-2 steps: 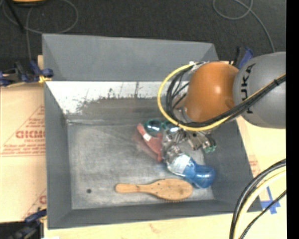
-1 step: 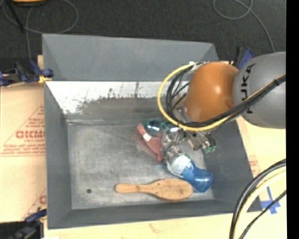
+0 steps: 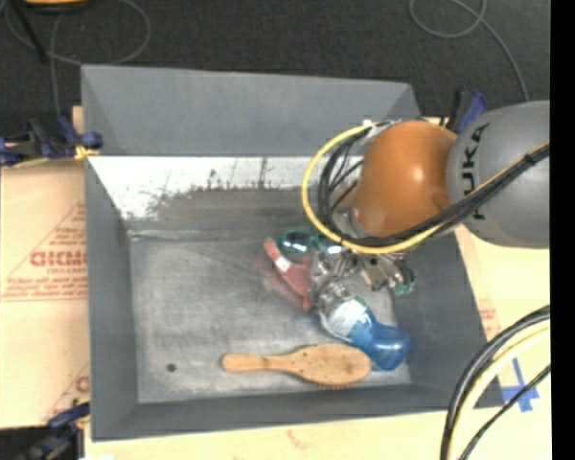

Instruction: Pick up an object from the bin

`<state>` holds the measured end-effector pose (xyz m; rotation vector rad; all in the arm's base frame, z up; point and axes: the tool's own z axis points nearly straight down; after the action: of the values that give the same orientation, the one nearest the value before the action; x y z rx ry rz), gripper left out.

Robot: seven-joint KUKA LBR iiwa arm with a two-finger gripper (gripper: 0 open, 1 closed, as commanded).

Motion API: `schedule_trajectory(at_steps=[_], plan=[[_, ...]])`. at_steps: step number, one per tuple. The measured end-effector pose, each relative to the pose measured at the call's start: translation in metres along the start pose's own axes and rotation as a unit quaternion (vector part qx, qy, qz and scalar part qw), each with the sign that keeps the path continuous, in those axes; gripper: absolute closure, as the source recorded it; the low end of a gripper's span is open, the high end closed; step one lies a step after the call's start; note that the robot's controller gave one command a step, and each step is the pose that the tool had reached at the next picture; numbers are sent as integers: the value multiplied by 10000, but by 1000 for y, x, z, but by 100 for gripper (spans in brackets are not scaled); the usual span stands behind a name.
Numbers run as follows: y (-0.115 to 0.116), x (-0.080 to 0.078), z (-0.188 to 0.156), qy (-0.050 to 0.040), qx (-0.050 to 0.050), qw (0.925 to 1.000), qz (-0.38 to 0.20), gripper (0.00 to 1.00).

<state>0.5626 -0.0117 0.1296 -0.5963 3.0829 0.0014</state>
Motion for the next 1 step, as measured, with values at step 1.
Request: schedule_trajectory(at_steps=[1], plan=[[1,-5,0,-13,10,10000,-92,100]])
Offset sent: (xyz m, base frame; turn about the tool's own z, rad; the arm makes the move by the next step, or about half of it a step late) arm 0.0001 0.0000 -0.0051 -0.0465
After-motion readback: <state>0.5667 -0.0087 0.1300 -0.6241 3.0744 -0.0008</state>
